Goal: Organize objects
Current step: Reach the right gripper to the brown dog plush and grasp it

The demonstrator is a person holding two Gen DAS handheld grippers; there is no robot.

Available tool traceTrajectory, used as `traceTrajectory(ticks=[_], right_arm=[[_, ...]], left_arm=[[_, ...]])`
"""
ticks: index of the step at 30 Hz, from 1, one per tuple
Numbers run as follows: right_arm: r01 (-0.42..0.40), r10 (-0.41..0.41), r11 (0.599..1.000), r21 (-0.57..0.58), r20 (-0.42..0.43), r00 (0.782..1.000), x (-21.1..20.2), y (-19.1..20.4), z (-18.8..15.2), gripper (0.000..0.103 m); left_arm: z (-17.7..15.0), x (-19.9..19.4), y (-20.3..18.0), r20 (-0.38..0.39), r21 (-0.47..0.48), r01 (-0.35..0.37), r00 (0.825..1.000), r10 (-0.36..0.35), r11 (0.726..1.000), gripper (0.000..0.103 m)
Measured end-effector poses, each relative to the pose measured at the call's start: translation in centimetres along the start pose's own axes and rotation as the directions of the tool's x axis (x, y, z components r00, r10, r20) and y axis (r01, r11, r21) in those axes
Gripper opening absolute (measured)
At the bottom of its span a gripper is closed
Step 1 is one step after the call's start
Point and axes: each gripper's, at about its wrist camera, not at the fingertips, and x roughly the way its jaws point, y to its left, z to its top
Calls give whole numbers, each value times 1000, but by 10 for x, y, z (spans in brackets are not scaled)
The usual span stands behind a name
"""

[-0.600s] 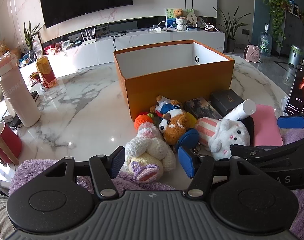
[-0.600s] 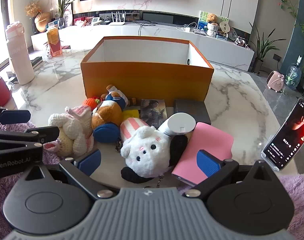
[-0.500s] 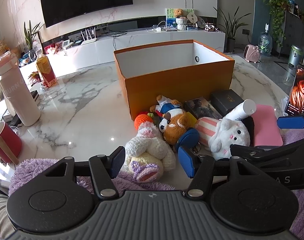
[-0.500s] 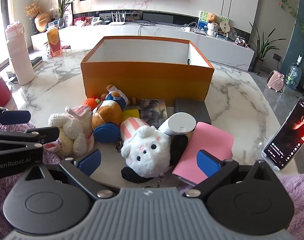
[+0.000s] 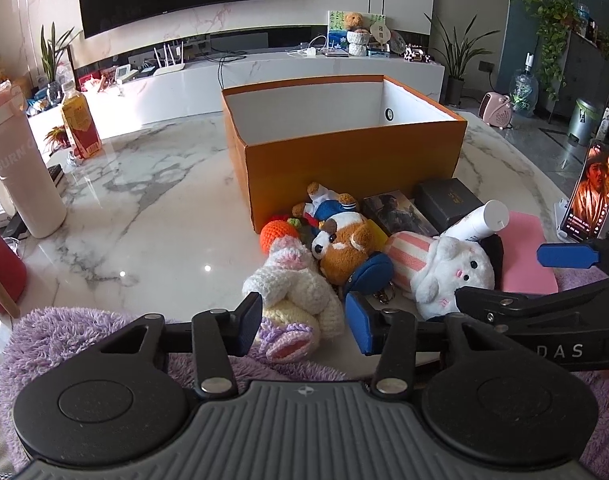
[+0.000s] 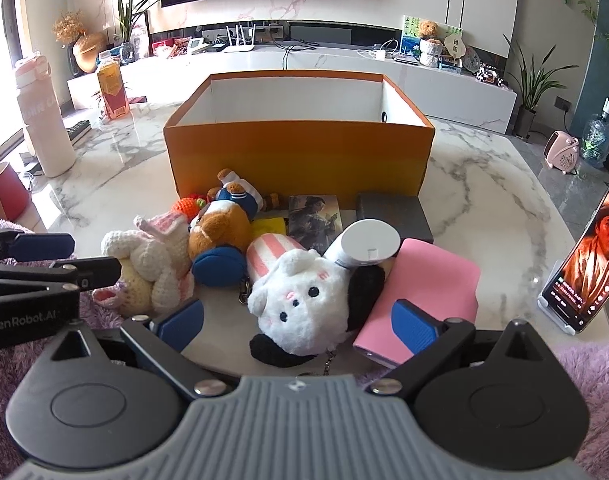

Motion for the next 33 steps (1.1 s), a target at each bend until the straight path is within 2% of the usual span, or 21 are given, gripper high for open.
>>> traceTrajectory(ticks=[3,8,11,12,16,20,22,25,27,33], right_arm=[[-30,30,1000,11,-13,999,5,-2,5,75],[-84,83,996,-31,-22,996,14,4,18,63],[-110,109,992,-67,-18,994,23,12,30,56],[-120,119,990,-75,-17,993,26,15,34,53],[-160,156,981,-113,-38,987,41,24,46,50],[-166,160,978,-127,-61,985,57,27,55,48],[-177,169,977,-118,-73,983,65,26,60,49],[-217,209,972,-86,-100,973,78,26,67,50],[-231,221,969,-85,-112,969,86,29,70,57],[-259,246,964,-60,-168,955,115,34,76,61]], left_arm=[[4,4,5,-22,-22,14,1000,-14,1000,43],[18,10,23,-37,-98,61,997,-65,993,42],[28,19,31,-58,-112,68,995,-75,991,43],[31,23,34,-69,-123,73,994,-82,990,46],[39,45,43,-148,-140,107,981,-128,984,64],[42,53,37,-177,-31,128,975,-131,991,70],[41,57,38,-206,6,161,966,-156,987,77],[38,66,38,-261,61,188,951,-166,980,77],[36,73,37,-295,84,191,942,-159,978,77],[36,92,40,-342,45,217,921,-189,975,79]])
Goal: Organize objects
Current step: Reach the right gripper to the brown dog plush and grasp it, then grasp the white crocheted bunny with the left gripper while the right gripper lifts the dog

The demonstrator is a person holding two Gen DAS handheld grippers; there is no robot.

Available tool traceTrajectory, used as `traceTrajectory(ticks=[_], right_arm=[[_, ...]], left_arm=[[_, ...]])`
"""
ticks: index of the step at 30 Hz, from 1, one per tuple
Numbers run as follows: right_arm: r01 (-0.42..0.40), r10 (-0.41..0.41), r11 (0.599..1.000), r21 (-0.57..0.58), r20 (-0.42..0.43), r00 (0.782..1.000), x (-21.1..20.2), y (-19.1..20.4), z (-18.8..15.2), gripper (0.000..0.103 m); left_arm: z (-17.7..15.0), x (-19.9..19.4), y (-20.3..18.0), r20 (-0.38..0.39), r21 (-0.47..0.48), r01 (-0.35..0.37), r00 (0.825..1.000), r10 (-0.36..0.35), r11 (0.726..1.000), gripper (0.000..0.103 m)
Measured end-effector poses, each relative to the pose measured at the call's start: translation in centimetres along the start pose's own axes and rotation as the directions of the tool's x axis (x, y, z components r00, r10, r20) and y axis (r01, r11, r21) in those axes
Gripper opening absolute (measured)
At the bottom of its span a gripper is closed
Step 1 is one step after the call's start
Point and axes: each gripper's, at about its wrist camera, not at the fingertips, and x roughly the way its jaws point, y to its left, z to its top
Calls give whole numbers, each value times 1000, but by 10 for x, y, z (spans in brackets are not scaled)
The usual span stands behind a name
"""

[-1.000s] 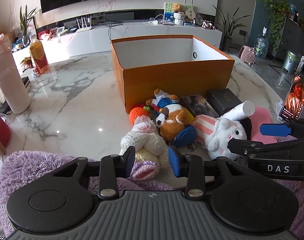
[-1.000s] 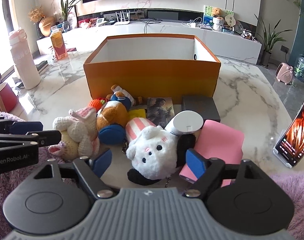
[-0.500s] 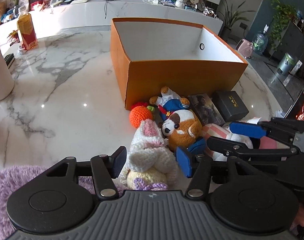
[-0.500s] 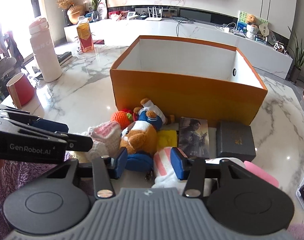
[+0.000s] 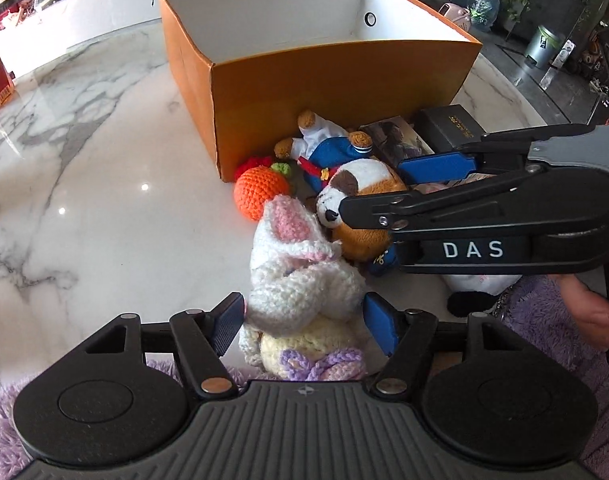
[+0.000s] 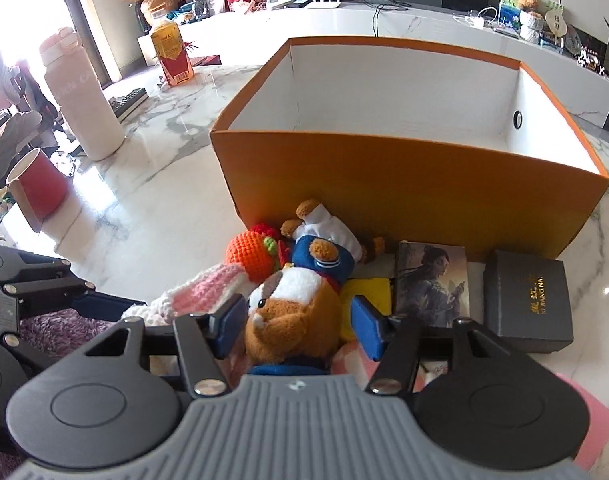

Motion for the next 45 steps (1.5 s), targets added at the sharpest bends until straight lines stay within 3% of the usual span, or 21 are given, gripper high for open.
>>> traceTrajectory(ticks=[6,14,17,21,28,32,35,39,45], right_arm=[[-45,46,999,29,-54,997,21,-7,1,60],[-48,49,999,16,-44,998,26,-2,-1,57],[-47,48,999,17,-47,998,26,-3,-2,55],[-39,39,999,18,-37,999,20,0,1,54],[-46,45,999,19,39,998,-12,2,7,54],[-58,57,998,6,98,994,-37,1,17,53],[-102,97,994,29,139,986,-52,-4,33,53],[-95,85,995,32,241,967,-79,-11,55,53],[-91,72,995,40,345,936,-92,-28,94,53]], left_arm=[[0,6,9,-3,-58,54,999,-54,997,79],[-3,10,9,9,-110,66,998,-66,992,77],[-6,8,10,25,-148,63,998,-60,987,73],[-10,-3,8,58,-168,46,998,-36,985,57],[-13,-28,13,145,-231,42,989,-8,972,50],[-1,-58,11,236,-218,47,972,6,975,50],[16,-83,11,331,-216,59,943,16,975,50],[40,-107,9,428,-199,73,904,20,977,50],[87,-112,6,516,-165,67,856,28,984,50]])
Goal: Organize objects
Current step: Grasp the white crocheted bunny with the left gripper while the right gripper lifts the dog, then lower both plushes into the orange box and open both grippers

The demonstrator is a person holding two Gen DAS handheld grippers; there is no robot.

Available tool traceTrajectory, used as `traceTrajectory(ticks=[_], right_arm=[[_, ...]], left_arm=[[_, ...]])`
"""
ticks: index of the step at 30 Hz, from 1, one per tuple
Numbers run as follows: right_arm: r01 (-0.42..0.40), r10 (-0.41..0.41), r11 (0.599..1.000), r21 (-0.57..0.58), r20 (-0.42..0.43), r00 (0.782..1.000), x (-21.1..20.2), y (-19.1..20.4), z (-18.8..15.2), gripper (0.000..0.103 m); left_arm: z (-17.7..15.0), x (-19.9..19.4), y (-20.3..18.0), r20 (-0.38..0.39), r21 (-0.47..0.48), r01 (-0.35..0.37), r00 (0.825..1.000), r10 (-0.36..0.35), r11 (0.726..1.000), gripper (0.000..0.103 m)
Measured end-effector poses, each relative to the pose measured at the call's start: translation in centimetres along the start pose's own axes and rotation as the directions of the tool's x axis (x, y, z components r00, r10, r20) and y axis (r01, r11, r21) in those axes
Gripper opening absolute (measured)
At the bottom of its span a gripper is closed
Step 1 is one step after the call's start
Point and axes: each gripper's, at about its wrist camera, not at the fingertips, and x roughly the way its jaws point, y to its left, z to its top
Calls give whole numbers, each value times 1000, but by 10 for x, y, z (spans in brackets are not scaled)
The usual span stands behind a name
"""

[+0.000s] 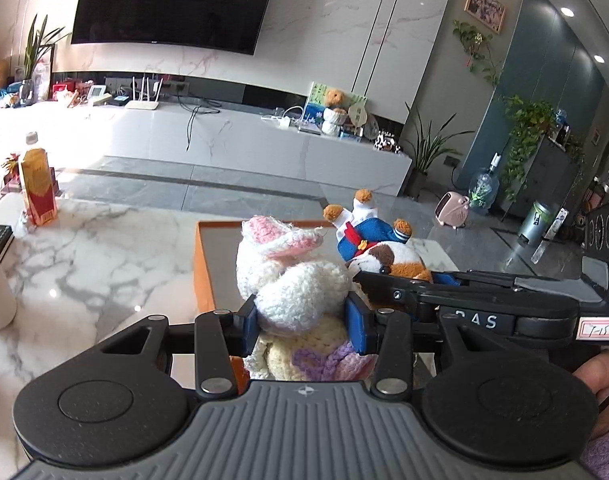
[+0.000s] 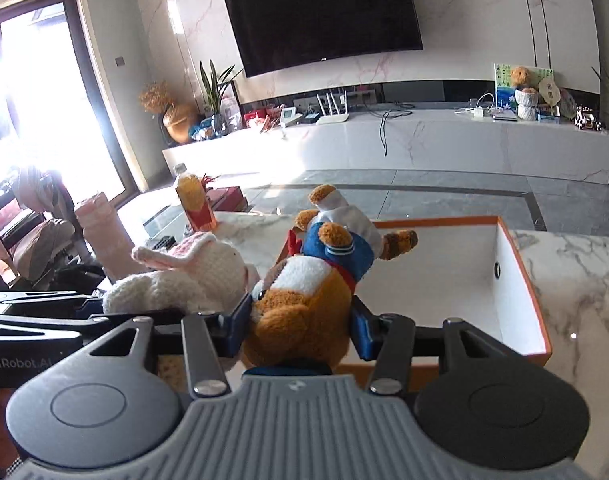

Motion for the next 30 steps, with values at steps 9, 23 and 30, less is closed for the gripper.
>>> traceTrajectory(ticks=[9,23,30], right_arm=[[91,-86,994,64,-72,994,69,-58,20,53],[16,66,979,203,-389,919,157,-113,-15,53],[-28,97,986,166,-419,903,161,-110,-21,53]], left_arm=[[23,99,4,-81,-5,-8,997,7,1000,50],[-10,162,12,-335,164,-119,927,169,979,50],[-17,162,2,-372,352,-117,893,254,929,51]])
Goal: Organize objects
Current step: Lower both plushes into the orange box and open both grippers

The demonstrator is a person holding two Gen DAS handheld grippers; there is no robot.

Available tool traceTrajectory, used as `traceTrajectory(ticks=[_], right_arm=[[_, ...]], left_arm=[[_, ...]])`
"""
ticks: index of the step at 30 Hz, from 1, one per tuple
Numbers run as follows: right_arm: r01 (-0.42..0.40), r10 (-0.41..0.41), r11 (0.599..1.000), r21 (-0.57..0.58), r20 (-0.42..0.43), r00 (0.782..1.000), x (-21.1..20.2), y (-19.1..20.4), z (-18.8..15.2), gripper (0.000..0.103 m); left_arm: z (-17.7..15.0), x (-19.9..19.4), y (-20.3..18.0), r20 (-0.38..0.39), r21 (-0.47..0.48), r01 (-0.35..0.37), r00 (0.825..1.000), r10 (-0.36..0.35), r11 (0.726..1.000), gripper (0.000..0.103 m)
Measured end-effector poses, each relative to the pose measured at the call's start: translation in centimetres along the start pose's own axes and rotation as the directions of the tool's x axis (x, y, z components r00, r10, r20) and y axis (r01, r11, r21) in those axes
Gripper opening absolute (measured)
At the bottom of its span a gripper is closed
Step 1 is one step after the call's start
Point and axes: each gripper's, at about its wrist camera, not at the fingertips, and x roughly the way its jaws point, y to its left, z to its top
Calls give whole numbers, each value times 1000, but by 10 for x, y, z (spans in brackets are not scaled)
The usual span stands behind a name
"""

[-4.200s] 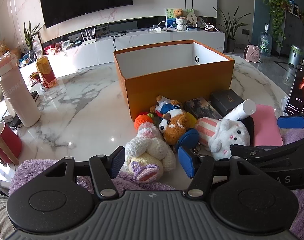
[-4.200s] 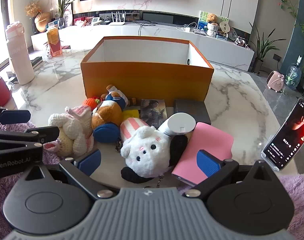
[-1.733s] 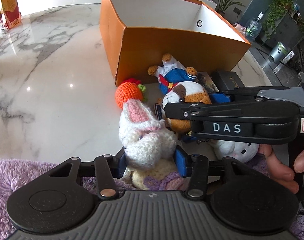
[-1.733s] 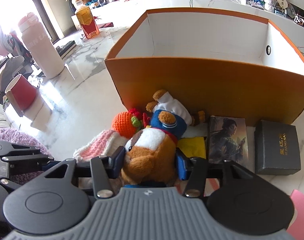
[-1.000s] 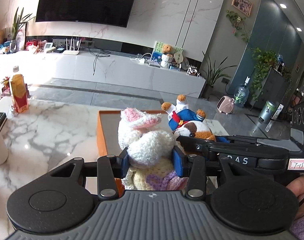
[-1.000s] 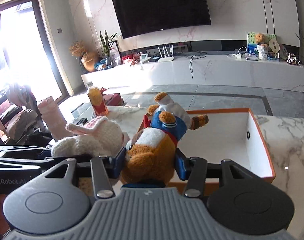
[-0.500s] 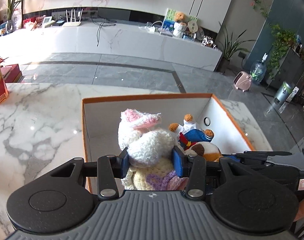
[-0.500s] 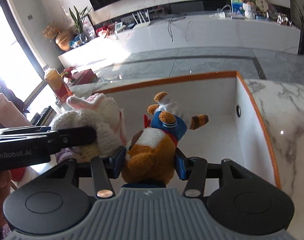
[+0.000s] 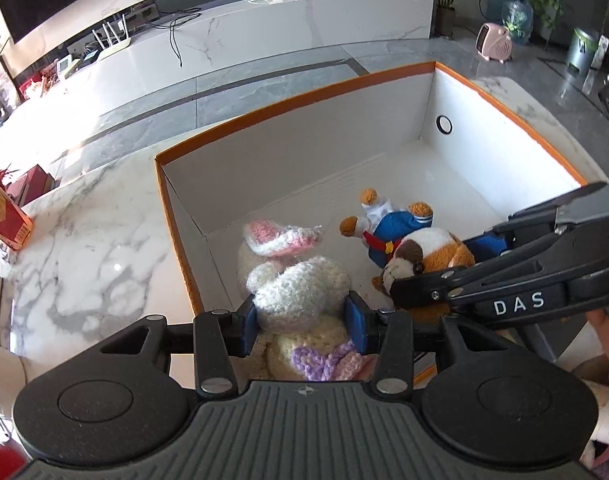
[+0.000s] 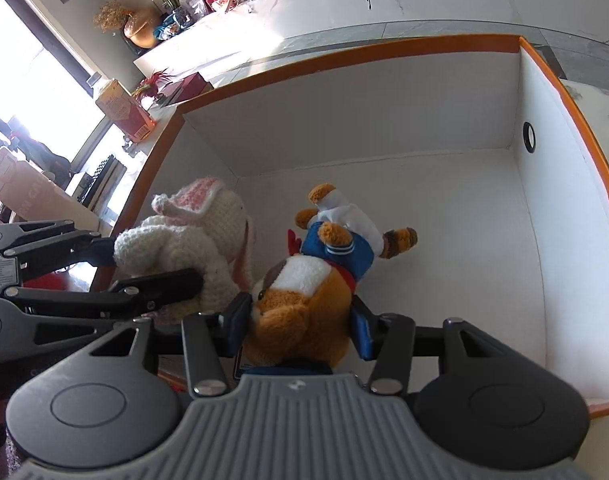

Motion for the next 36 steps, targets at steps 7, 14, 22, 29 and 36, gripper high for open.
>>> traceTrajectory(ticks=[7,14,22,29,36], right_arm=[[-2,-1,998,-70,-43,999,4,9,3,53],[2,-5,999,-49,-62,998,17,13,0,54],[3,-9,997,-72,-79,997,23,25,3,54],[53,-59,996,-73,-89,994,36,44,2,54],[48,-47,999,10,-84,995,42,45,1,54]], left_arm=[[3,8,4,-63,36,15,998,-12,999,54],[-2,-4,5,-13,51,32,999,-31,998,64],[-8,-46,33,165,-97,63,985,-46,993,69],[-18,-39,60,126,-273,33,992,2,961,66],[-27,-22,73,85,-323,75,995,-50,943,24]])
